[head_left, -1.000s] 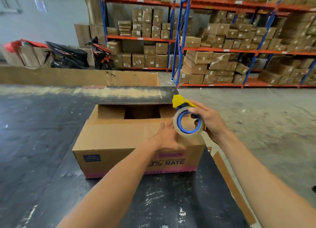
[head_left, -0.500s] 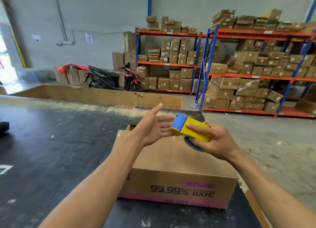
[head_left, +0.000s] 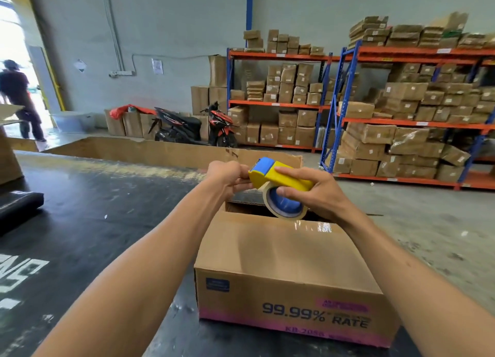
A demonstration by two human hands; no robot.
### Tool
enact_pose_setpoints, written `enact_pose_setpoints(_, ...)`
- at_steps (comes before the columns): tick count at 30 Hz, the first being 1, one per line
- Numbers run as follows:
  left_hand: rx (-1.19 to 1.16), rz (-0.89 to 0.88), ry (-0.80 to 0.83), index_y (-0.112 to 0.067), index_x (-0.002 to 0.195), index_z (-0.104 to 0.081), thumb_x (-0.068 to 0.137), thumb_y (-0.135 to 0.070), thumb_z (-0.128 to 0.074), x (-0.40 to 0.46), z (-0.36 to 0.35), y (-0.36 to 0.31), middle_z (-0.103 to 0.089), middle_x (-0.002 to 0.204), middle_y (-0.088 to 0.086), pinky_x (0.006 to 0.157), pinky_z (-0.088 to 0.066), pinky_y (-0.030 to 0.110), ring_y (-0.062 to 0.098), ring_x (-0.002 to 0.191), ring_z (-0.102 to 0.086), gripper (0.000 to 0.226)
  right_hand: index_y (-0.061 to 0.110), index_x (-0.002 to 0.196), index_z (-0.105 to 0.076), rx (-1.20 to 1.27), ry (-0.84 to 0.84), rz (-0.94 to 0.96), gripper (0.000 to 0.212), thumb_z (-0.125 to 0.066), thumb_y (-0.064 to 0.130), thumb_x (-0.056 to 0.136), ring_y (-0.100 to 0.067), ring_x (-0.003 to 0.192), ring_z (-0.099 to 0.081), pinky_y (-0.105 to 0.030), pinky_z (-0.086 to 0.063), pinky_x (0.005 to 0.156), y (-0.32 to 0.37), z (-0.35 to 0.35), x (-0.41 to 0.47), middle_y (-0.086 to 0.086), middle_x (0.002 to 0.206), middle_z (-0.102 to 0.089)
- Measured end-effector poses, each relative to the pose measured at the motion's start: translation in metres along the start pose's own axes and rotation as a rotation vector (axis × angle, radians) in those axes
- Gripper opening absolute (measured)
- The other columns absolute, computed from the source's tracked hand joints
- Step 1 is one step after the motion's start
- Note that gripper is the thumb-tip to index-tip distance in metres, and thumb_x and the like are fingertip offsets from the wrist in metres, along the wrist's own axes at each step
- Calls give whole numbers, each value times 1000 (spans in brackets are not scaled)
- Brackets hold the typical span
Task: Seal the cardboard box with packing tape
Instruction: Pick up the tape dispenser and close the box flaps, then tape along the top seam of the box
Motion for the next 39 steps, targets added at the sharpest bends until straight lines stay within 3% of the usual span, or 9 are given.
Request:
enact_pose_setpoints(3,-3,-9,-95,10,98,-58,89,20,-49,19,24,-6,-69,82,24,49,-61,32,29,64,-72,17,46,121,-70,-7,33,-15,48,-83,47,75,-14,108,-60,-42,-52,94,-10,3,19,8,115,-68)
enact_pose_setpoints(9,-38,-2,-166,7,89,-56,92,19,-45,48,59,-4,-68,84,23,55,-61,31,27,72,-71,17,46,115,-73,75,115,-81,40,-85,39,76,-15,113,-59,-42,-52,97,-35,-2,58,11,123,-66)
enact_pose_setpoints(12,-19,-7,-243,8,87,-56,88,21,-48,62,74,2,-70,81,26,55,-62,35,29,68,-73,15,46,113,-74,123,212,-129,38,-84,35,78,-13,111,-61,-31,-53,94,-52,-32,71,12,121,-68)
enact_pose_setpoints(15,51,53,-293,10,80,-55,85,23,-50,62,90,27,-68,54,18,47,-60,36,23,47,-69,15,48,109,-75,99,309,-166,35,-83,31,79,-10,100,-63,-17,-48,78,-72,-61,66,15,111,-71)
enact_pose_setpoints(18,42,116,-310,12,82,-57,84,23,-51,60,105,59,-69,68,23,57,-62,39,29,60,-71,13,49,107,-76,94,382,-192,34,-83,32,79,-13,97,-64,-25,-51,78,-87,-79,62,14,108,-71)
enact_pose_setpoints(21,-1,154,-339,8,78,-56,83,23,-50,58,115,80,-69,80,28,67,-62,42,33,69,-71,17,50,104,-76,50,453,-184,32,-84,33,77,-7,95,-64,-21,-49,74,-83,-84,68,22,104,-73)
enact_pose_setpoints(32,-18,88,-465,7,72,-59,83,17,-49,52,112,110,-69,73,23,49,-59,31,26,54,-69,18,50,107,-75,-169,524,-59,33,-82,41,76,-7,92,-60,-25,-50,76,-72,-89,69,25,102,-66)
enact_pose_setpoints(36,-19,-30,-653,-13,82,-67,66,-2,-57,58,100,133,-74,77,12,77,-61,42,28,75,-73,21,58,108,-71,-204,447,-6,38,-76,55,71,-12,85,-57,-28,-45,71,-79,-88,64,11,92,-64)
enact_pose_setpoints(39,-127,-50,-736,-13,94,-71,63,-6,-64,60,86,141,-75,88,5,84,-59,40,25,86,-71,33,61,108,-69,-210,413,6,37,-76,57,72,-16,83,-56,-30,-45,69,-82,-82,64,6,91,-64)
Point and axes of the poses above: each hand's wrist, its own x-axis towards the middle knuckle, its own z-axis out of the back of the hand, y = z × x, the point moved 4 cm from there along x, towards the middle knuckle
